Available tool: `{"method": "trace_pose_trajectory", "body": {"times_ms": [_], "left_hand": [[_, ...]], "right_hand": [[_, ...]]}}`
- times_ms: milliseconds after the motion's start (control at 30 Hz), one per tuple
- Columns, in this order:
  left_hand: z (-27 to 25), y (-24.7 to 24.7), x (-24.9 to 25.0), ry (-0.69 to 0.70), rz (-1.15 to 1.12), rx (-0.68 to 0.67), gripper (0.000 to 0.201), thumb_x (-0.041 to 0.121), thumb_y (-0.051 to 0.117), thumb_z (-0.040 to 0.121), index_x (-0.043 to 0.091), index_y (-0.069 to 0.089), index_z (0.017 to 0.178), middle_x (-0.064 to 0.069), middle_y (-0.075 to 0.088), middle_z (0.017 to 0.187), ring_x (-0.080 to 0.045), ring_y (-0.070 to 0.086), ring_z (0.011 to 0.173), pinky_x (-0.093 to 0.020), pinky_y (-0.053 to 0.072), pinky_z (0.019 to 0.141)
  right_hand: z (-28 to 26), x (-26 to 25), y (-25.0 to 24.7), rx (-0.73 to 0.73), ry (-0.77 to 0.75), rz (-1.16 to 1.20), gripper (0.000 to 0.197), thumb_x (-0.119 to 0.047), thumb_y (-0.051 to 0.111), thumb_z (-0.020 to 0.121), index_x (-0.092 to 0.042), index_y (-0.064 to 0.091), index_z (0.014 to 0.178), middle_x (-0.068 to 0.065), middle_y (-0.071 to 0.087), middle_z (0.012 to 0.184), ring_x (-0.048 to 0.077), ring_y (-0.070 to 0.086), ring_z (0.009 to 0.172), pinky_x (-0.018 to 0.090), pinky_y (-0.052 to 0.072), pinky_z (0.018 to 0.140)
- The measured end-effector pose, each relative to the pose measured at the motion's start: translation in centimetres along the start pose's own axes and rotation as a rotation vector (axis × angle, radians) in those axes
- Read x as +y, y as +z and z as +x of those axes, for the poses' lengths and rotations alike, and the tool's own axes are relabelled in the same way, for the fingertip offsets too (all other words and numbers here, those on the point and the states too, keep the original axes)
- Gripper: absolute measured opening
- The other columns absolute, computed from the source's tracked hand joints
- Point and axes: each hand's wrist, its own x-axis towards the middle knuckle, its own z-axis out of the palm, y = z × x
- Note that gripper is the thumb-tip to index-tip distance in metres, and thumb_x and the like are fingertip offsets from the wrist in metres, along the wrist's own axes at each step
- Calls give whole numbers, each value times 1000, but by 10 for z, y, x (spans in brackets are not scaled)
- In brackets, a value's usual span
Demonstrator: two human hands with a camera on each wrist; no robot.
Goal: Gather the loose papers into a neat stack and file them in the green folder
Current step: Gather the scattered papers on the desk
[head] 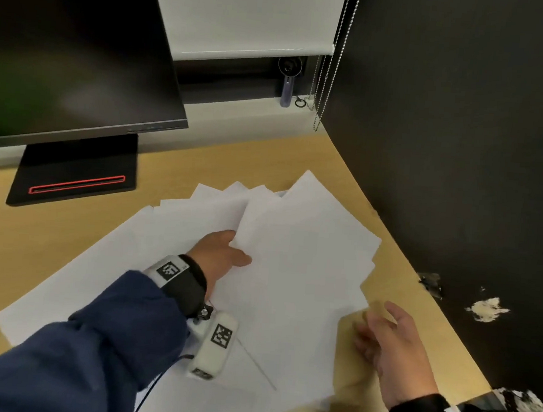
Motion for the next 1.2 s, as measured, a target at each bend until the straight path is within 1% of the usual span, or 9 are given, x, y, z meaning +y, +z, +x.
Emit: {"method": "trace_pose_trajectory", "body": {"times_ms": [100, 267, 433, 567, 733, 833, 900, 1067, 1200], "left_hand": [[-4, 5, -16, -60, -195, -10, 31, -8, 69, 84, 6, 68, 111, -23, 72, 112, -41, 68, 105, -53, 55, 90], [-7, 14, -29, -44, -148, -2, 26, -2, 71, 84, 11, 66, 107, -17, 72, 114, -37, 68, 106, -53, 54, 94], [-18, 17, -25, -25, -394, -113, 45, -4, 73, 81, 7, 65, 124, -19, 72, 118, -39, 67, 111, -58, 50, 99], [-24, 17, -19, 14, -477, -195, 56, 2, 76, 72, 10, 65, 126, -17, 72, 120, -39, 66, 113, -58, 49, 99], [-10, 12, -33, -18, -201, 79, 62, 8, 75, 80, 4, 52, 138, -11, 65, 127, -33, 63, 114, -46, 50, 101], [-9, 11, -33, 15, 8, 187, 9, 9, 63, 91, 15, 56, 92, 4, 56, 95, -23, 56, 97, -25, 47, 75], [-9, 12, -30, 33, 21, 200, 15, 10, 61, 92, 17, 52, 82, 3, 55, 87, -20, 56, 85, -24, 43, 66], [-9, 16, -13, 13, -52, 209, 21, 23, 67, 64, 10, 56, 77, -14, 61, 93, -41, 63, 99, -49, 53, 93], [-4, 14, -4, -4, -92, 211, 24, 23, 65, 67, 8, 57, 84, -18, 65, 104, -36, 63, 104, -47, 51, 97]], "right_hand": [[12, -12, 10, -120, 143, 86, 24, -17, 54, 100, -10, 55, 124, 23, 68, 111, 38, 65, 97, 49, 55, 89], [33, -27, 17, -183, 173, 27, 31, -22, 72, 82, -6, 62, 107, 16, 63, 82, 29, 65, 64, 32, 58, 52], [51, -37, 22, -74, -126, -412, 27, -31, 64, 94, -15, 67, 116, 5, 64, 94, 27, 61, 89, 39, 51, 81], [46, -41, 29, -211, 66, -183, 29, -33, 62, 96, -12, 63, 115, 19, 70, 105, 37, 66, 92, 47, 54, 82], [37, -36, 35, -248, 98, -150, 26, -23, 66, 94, -9, 63, 115, 17, 76, 102, 34, 71, 92, 44, 57, 78], [38, -33, 35, -179, -45, -400, 29, -26, 63, 95, -14, 64, 122, 14, 69, 106, 27, 67, 92, 45, 57, 85], [40, -32, 37, -146, -169, -607, 39, -32, 62, 95, -18, 61, 131, 6, 64, 119, 24, 62, 106, 46, 52, 98], [52, -36, 44, -122, -216, -683, 49, -35, 62, 95, -15, 56, 139, 5, 60, 123, 24, 59, 110, 46, 49, 102], [52, -38, 49, -97, -252, -770, 49, -33, 60, 96, -15, 53, 141, 12, 54, 131, 20, 53, 105, 31, 40, 90]]}}
